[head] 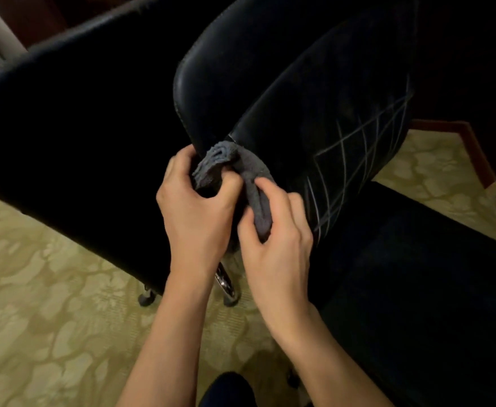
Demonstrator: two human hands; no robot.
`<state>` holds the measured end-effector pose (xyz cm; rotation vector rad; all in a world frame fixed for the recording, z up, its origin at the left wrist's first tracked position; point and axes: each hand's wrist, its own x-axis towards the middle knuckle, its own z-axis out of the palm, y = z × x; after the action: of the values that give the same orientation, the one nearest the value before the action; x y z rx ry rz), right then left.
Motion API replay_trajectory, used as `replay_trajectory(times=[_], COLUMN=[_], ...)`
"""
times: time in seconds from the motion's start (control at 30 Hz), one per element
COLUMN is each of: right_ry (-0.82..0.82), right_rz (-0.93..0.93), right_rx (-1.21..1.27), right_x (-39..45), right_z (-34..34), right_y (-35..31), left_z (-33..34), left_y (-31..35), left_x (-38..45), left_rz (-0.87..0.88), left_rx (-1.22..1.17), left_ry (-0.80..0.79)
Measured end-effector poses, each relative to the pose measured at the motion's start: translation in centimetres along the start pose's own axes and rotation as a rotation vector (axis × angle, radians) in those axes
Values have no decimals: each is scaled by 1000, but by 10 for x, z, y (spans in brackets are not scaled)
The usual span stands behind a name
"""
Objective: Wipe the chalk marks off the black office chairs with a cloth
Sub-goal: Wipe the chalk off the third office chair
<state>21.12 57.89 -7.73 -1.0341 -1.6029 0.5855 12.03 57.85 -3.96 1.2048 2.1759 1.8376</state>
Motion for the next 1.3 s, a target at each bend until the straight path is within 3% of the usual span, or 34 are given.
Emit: replay_trajectory(times=[0.3, 0.43, 0.57, 0.9, 1.1, 1.3], right_ry=[135, 241, 160, 82, 113, 186], right_rz=[-138, -237, -258, -214, -311, -375], right_rx=[31, 98, 30, -61, -45, -63], right_x=[-37, -6, -8, -58, -50, -51], right_z=[19, 22, 26, 35, 25, 32], right_y=[20, 0, 12, 94, 66, 57], left_z=[-3, -11, -11, 29, 5, -7], left_y=[-29, -19, -28, -88, -56, -38], left_x=[-13, 13, 15, -40, -29, -18], left_rz=[196, 281, 286, 243, 393, 479], left_rx=[-158, -51, -117, 52, 169, 176], left_ry=[54, 82, 45, 82, 217, 229])
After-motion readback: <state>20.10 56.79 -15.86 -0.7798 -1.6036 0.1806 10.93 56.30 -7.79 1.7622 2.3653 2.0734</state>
